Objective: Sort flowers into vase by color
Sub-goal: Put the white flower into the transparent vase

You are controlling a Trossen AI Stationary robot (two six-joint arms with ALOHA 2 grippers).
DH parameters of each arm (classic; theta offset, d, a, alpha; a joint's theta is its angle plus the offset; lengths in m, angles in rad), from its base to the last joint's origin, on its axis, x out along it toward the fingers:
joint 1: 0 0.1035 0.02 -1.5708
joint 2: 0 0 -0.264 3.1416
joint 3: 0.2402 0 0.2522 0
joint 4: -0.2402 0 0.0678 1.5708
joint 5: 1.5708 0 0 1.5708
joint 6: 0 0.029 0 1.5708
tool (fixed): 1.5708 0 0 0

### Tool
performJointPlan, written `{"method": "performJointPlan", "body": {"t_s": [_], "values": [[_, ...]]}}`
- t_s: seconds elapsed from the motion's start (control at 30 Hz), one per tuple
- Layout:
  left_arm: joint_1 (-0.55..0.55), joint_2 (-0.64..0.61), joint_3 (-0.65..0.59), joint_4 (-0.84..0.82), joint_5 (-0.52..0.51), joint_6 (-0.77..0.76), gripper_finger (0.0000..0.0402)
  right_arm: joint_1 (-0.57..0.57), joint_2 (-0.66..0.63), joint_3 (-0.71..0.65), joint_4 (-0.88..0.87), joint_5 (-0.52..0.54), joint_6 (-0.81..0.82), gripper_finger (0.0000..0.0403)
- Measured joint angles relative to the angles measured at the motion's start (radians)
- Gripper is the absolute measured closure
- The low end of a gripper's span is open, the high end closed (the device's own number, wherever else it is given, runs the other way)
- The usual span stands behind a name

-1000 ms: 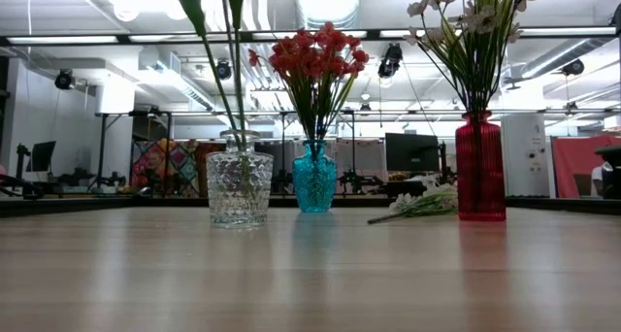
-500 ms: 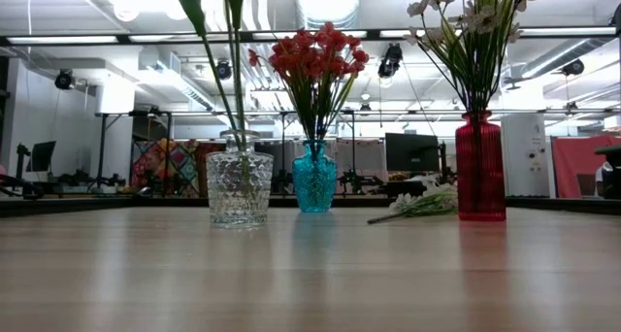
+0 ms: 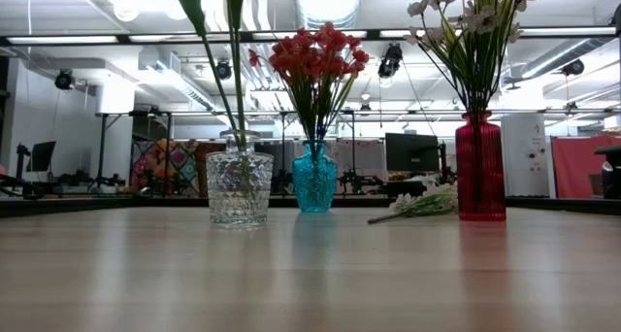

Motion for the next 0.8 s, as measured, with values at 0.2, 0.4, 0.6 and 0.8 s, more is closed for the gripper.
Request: {"method": "performJointPlan", "body": {"t_s": [0.2,0.4,0.6,0.8], "values": [[0.000,0.013,0.000,-0.001,0.000,0.000,0.0393,0.008,-0.002,0.000,0.000,0.000,-0.007,0.0202],[0.000,0.037,0.000,-0.009,0.000,0.000,0.0381,0.015,-0.004,0.000,0.000,0.001,-0.017,0.0202],[0.000,0.043,0.000,-0.015,0.000,0.000,0.0369,0.017,-0.004,0.000,0.001,0.039,-0.026,0.0202],[0.000,0.042,0.000,-0.019,0.000,0.000,0.0341,0.017,-0.004,0.000,0.001,0.054,-0.034,0.0202]]}}
